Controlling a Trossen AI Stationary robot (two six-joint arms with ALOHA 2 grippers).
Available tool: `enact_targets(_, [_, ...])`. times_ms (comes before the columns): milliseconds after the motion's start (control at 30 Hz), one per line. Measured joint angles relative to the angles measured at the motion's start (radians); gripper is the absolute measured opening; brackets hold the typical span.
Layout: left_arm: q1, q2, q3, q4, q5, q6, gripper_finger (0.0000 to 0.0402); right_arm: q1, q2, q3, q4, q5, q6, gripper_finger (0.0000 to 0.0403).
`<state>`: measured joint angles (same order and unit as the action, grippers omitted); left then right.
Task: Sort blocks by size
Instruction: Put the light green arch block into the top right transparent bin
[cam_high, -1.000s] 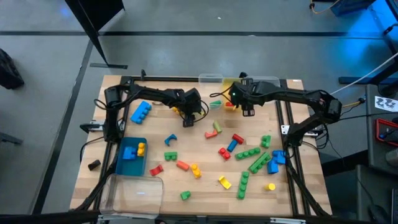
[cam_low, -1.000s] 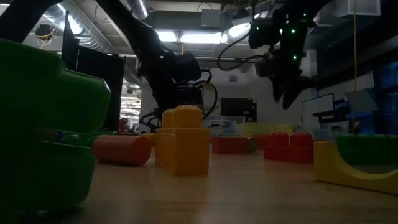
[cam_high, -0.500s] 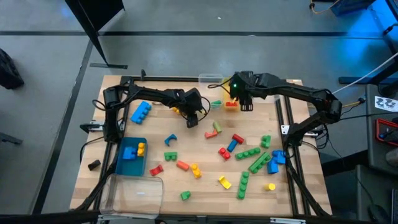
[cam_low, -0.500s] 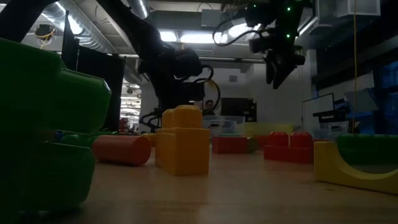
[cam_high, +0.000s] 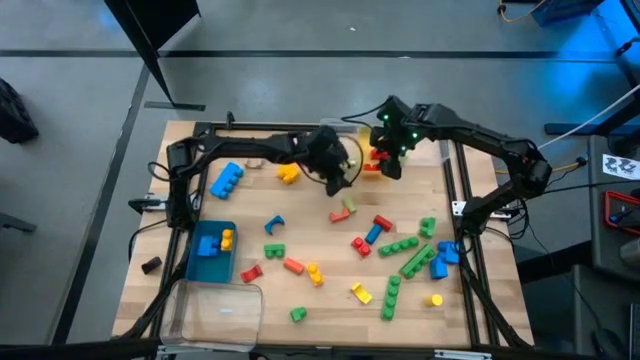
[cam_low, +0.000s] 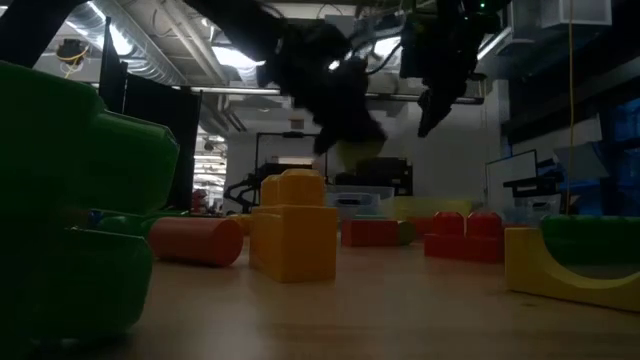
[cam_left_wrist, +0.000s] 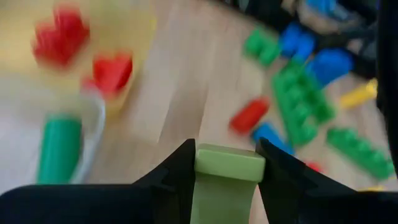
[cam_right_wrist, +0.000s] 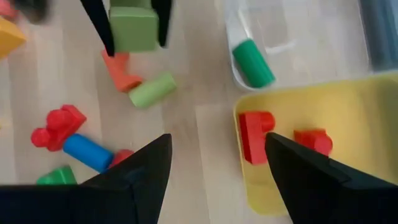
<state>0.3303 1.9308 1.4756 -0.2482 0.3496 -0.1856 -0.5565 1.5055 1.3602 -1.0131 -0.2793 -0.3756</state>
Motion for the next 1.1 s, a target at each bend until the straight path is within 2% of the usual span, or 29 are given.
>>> enact_targets(100, [0.019,-0.009,0.068,0.001,0.000,-0.009,0.0121,0.001,0.000,0.000,0.028,-0.024,0.000,0.0260])
enact_targets(267, [0.059,-0.057,0.144,0.010,-0.001,-0.027,0.0122,-0.001,0.001,0.000,0.113,-0.130,0.002,0.0259])
enact_targets(600, [0.091,-0.188,0.147,0.050,-0.006,-0.064,0.0123,0.000,0.001,0.000,0.410,-0.166,0.087,0.0259])
enact_targets(867, [0.091,-0.264,0.147,0.119,-0.013,-0.048,0.0124,0.008,0.001,0.000,0.693,-0.315,0.161,0.0259])
enact_targets(1100, [0.091,-0.294,0.147,0.134,-0.021,-0.015,0.0125,0.059,0.001,0.000,0.854,-0.320,0.166,0.0259])
